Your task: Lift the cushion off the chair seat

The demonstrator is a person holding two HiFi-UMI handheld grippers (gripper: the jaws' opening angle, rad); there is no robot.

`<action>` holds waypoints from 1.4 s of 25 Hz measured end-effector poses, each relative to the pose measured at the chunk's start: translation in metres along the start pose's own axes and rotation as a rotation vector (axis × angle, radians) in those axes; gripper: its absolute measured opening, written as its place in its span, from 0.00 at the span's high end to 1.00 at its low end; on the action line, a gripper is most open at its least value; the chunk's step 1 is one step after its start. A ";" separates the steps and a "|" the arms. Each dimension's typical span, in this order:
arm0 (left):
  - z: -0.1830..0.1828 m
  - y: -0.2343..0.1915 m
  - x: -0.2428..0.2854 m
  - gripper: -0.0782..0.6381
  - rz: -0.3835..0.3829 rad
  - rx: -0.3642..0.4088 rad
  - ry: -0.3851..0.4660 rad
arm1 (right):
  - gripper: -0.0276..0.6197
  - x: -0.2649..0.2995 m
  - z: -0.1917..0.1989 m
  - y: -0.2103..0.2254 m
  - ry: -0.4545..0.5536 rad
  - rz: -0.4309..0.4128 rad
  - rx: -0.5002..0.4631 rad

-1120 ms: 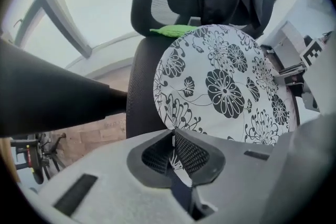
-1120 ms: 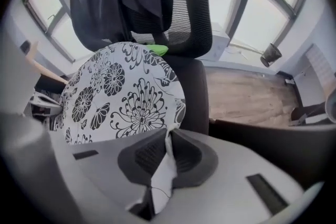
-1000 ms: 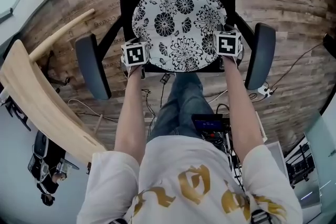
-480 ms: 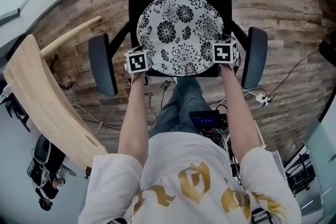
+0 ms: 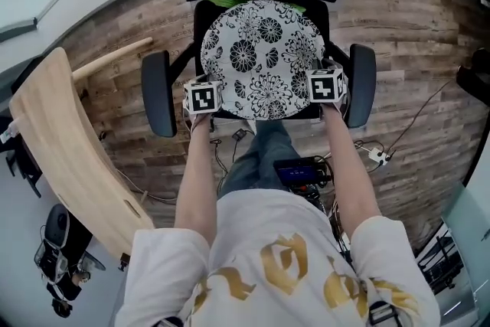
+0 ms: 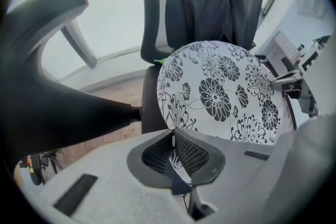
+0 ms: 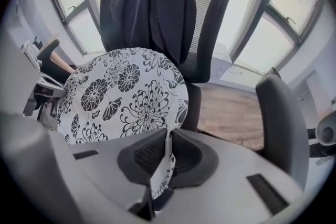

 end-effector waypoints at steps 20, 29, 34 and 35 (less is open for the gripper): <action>0.002 0.008 -0.099 0.87 0.026 -0.026 0.166 | 0.91 -0.102 0.022 -0.009 0.197 -0.064 0.138; 0.009 0.010 -0.136 0.87 0.045 -0.047 0.221 | 0.91 -0.142 0.032 -0.001 0.248 -0.037 0.140; 0.012 0.010 -0.159 0.86 0.037 -0.022 0.271 | 0.91 -0.157 0.033 -0.007 0.274 -0.070 0.104; 0.011 0.009 -0.162 0.87 0.040 -0.016 0.280 | 0.91 -0.160 0.031 -0.007 0.278 -0.071 0.116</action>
Point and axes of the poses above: the fingertips, and each gripper's own axes: x forward along the fingers, y to its right, z out of its underside, the point moved 9 cm from there along -x, backward along the fingers, and after that the axes turned 5 degrees about y, right-handed, at the moved point
